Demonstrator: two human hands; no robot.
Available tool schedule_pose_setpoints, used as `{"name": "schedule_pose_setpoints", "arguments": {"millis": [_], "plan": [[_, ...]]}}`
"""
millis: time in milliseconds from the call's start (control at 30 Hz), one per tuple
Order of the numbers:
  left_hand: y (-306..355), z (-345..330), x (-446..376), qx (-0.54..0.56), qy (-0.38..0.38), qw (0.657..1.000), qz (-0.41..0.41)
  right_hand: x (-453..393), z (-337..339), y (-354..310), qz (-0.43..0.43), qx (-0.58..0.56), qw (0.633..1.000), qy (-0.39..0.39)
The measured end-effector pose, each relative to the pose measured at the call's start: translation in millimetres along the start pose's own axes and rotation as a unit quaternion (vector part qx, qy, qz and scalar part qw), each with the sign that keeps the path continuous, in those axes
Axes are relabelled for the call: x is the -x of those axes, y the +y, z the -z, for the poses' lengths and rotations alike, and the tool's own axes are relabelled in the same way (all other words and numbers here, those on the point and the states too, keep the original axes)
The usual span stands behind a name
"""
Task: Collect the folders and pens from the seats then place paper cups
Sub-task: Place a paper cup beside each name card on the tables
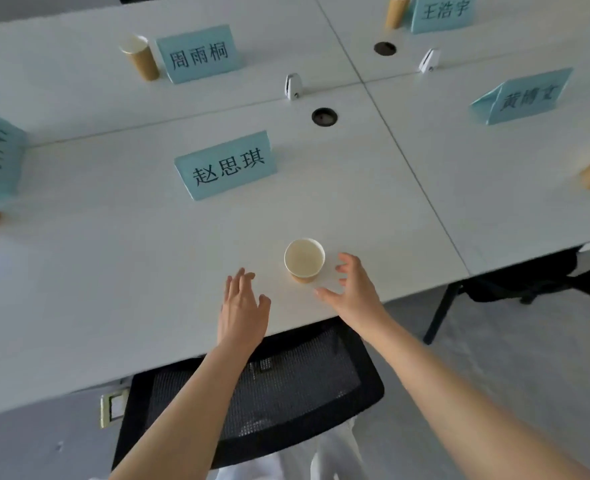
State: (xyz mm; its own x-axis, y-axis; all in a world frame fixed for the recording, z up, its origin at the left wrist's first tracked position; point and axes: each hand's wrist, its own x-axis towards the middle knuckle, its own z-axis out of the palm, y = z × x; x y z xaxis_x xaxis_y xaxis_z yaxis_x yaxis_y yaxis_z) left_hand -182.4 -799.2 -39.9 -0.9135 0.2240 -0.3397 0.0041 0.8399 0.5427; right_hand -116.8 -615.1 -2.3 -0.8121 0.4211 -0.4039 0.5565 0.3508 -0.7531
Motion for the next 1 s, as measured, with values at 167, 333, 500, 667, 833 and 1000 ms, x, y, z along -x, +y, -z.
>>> {"name": "schedule_pose_setpoints", "arguments": {"millis": [167, 333, 500, 667, 833, 1000], "plan": [[4, -16, -13, -0.029, 0.036, 0.998, 0.036, -39, -3, 1, 0.052, 0.01, 0.997, -0.06], [-2, -24, -37, -0.05, 0.057, 0.996, 0.055, -66, -14, -2, 0.112, 0.032, 0.991, -0.063], [4, -28, -73, -0.056, 0.067, 0.995, 0.056, -84, -6, -6, 0.099, -0.003, 0.994, -0.041], [12, -26, -112, -0.063, 0.089, 0.993, 0.052, -126, 10, -24, 0.108, -0.011, 0.994, -0.001], [10, -40, -132, -0.103, 0.128, 0.984, 0.07, -185, 16, -51, 0.119, -0.034, 0.991, 0.046], [8, -51, -134, -0.136, 0.149, 0.976, 0.087, -240, 12, -79, 0.118, -0.048, 0.99, 0.067]]}}
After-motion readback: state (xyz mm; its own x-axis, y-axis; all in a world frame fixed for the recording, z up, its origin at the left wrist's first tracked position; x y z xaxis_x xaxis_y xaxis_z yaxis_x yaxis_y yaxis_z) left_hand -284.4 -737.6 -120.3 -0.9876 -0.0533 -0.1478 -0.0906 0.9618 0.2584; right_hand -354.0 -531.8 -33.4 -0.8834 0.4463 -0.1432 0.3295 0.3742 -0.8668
